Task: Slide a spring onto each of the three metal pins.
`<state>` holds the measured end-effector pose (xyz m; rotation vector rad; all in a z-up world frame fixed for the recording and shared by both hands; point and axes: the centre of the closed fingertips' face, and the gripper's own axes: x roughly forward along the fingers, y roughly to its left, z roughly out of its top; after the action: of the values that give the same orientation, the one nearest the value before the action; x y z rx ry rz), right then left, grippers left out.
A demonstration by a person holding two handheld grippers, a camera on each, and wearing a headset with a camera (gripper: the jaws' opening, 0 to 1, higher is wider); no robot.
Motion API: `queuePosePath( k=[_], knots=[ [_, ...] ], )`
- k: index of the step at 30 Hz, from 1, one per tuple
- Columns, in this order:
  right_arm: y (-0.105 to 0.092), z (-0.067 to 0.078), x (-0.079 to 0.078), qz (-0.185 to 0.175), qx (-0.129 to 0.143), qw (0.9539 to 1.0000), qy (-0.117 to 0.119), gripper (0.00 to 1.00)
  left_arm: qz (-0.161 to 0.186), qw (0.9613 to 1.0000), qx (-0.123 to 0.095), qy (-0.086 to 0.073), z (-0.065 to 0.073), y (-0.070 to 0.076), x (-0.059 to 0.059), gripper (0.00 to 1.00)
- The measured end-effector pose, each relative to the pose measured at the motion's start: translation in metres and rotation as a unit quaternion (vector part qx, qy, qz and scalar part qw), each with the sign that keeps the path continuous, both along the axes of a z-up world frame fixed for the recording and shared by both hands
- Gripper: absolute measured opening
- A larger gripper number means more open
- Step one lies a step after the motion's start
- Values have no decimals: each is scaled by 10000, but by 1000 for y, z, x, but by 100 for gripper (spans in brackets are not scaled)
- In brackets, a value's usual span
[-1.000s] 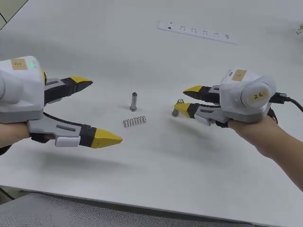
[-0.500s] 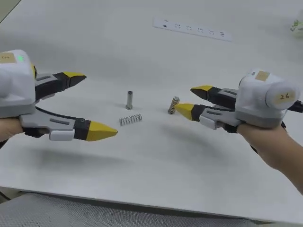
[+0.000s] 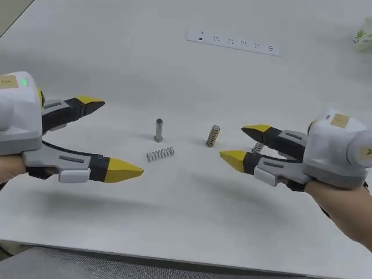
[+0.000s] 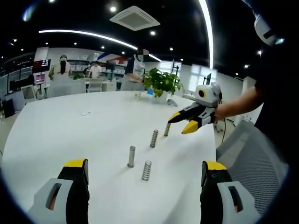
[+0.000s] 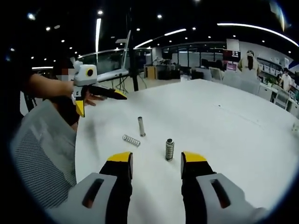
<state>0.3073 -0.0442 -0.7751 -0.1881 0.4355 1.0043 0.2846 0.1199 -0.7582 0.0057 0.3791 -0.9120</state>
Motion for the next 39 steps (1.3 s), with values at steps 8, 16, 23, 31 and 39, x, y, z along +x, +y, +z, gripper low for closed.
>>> queuePosePath(
  k=[8, 16, 23, 31, 39],
  knots=[
    [-7, -8, -8, -18, -67, 9999, 97, 38, -22, 10000, -29, 10, 0, -3, 0, 98],
    [-1, -13, -16, 136, -159, 9997, 128, 36, -14, 10000, -27, 48, -2, -3, -3, 98],
    [13, -8, -17, 378, -164, 9991, 89, 33, 24, 10000, -26, 72, -4, 0, -6, 98],
    [34, -5, -19, 924, -436, 9947, -99, 29, 38, 10000, -25, 83, -5, 2, -7, 98],
    [70, 1, -18, 1443, -586, 9875, -249, 27, 55, 9999, -75, 102, -6, 2, -9, 98]
  ],
)
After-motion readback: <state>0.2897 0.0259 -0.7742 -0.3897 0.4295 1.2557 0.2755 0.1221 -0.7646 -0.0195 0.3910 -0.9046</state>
